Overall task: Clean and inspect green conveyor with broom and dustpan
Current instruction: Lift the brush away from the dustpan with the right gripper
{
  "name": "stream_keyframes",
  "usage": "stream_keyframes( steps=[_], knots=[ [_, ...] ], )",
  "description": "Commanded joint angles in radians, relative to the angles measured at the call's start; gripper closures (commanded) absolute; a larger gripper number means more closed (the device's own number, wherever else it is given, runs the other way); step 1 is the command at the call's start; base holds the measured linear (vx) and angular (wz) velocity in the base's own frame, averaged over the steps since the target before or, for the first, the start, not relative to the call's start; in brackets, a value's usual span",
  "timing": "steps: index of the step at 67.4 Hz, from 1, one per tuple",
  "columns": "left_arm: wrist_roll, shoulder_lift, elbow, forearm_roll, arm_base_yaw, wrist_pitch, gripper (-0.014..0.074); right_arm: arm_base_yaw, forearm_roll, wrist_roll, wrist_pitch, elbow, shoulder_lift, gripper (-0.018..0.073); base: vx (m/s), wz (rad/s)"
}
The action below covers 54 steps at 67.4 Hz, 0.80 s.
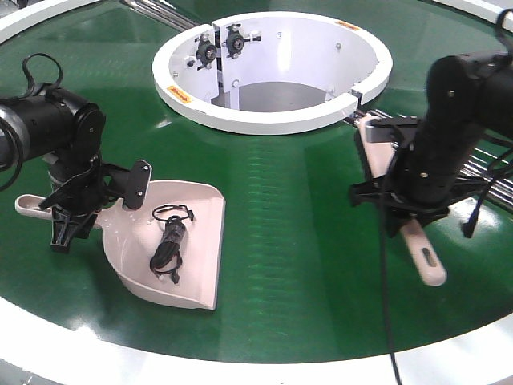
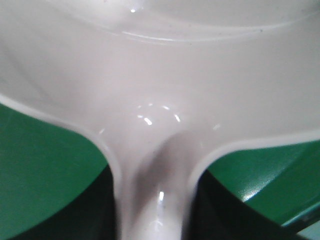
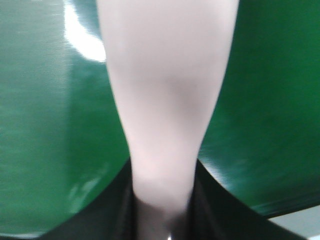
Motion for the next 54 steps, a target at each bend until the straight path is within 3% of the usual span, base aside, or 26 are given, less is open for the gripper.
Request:
stream_keyframes(
  steps=[1, 15, 54],
  knots=[
    [-0.005, -0.050, -0.027, 0.003, -0.007, 0.001, 0.0603, -0.058, -0.033, -0.069, 0.050, -0.023, -0.033, 0.0554, 0.00, 0.00],
    [-0.005, -0.050, -0.027, 0.003, -0.007, 0.001, 0.0603, -0.125, -0.056, -0.140, 0.050, -0.023, 0.034, 0.0551, 0.00, 0.00],
    [-0.005, -0.050, -0.027, 0.003, -0.007, 0.001, 0.0603, -0.124, -0.047, -0.187, 0.030, -0.023, 0.151, 0.0531, 0.00, 0.00]
  ],
)
